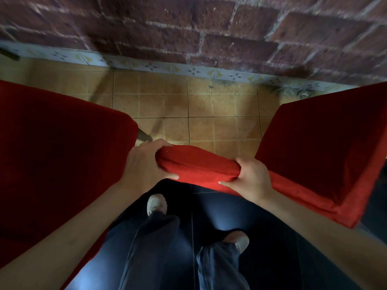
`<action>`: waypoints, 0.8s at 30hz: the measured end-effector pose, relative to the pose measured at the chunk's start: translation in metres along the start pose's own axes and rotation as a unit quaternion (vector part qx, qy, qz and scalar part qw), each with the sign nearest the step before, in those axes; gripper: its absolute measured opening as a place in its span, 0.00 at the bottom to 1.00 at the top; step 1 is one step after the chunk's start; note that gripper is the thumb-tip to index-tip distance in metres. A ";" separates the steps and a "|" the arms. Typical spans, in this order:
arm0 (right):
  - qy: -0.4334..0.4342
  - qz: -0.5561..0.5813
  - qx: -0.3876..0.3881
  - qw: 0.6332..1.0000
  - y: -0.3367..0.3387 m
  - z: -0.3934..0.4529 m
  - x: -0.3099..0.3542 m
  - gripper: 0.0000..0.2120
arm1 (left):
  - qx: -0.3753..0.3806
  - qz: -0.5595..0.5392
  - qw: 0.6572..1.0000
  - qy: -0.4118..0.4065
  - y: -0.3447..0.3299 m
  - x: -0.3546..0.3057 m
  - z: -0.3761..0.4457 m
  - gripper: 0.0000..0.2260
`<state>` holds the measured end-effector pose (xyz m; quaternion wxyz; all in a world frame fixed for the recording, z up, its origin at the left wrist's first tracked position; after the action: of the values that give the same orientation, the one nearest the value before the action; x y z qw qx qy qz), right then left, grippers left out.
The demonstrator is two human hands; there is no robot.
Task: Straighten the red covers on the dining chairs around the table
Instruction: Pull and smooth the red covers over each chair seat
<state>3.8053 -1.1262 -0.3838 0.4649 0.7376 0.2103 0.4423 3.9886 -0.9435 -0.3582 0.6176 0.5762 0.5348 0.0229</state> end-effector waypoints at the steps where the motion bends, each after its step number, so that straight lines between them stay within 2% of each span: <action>1: -0.005 0.003 0.004 1.000 -0.001 0.001 0.000 0.22 | -0.002 -0.017 1.000 0.004 -0.001 0.002 -0.001 0.29; 9: -0.026 0.035 0.046 0.998 0.012 0.005 0.000 0.23 | -0.006 -0.198 0.978 0.069 -0.019 0.021 -0.020 0.40; 12: -0.032 0.052 0.043 0.997 0.030 -0.001 -0.005 0.22 | 0.019 -0.189 0.980 0.063 -0.025 0.016 -0.018 0.41; 14: -0.031 0.058 0.036 0.997 0.044 -0.007 -0.007 0.22 | 0.025 -0.186 0.981 0.048 -0.025 0.005 -0.015 0.38; 20: -0.032 0.097 0.024 0.995 0.089 -0.029 -0.016 0.23 | -0.014 -0.180 0.983 0.045 -0.020 -0.032 -0.017 0.29; 24: -0.029 0.113 0.003 0.993 0.122 -0.050 -0.029 0.24 | -0.015 -0.143 0.989 0.020 -0.009 -0.076 -0.022 0.31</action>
<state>3.7357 -1.1803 -0.2817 0.4157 0.7705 0.1129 0.4699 3.9358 -0.9800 -0.3110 0.6125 0.4836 0.6235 -0.0467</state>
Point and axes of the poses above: each hand's wrist, its own z-axis towards the middle knuckle, its own y-axis out of the back of the hand, x = y × z, the point moved 3 cm from there along z, towards the middle knuckle, and after that the axes turned 5 degrees about y, right-handed, at the moved point
